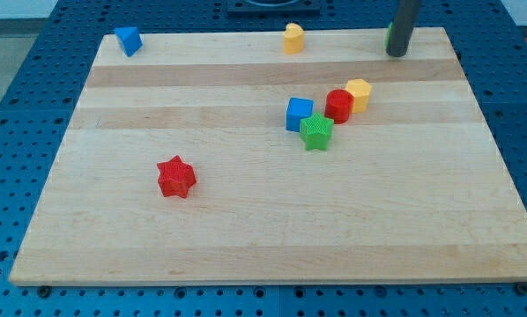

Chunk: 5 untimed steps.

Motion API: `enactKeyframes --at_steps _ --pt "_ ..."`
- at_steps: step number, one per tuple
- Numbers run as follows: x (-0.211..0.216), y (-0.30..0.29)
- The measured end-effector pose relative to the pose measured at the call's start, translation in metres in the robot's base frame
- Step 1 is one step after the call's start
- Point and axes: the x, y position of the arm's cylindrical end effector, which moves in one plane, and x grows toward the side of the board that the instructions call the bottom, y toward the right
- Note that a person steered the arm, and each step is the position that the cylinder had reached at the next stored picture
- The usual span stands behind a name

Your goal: Adjust the heart at the top center of the board

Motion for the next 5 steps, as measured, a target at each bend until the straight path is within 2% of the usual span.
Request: enactKeyframes --at_steps 1,2,3,5 --pt "0.005 -0.012" --pt "0.008 -0.067" --pt "-0.013 -0.083" --pt "-0.015 -0.135"
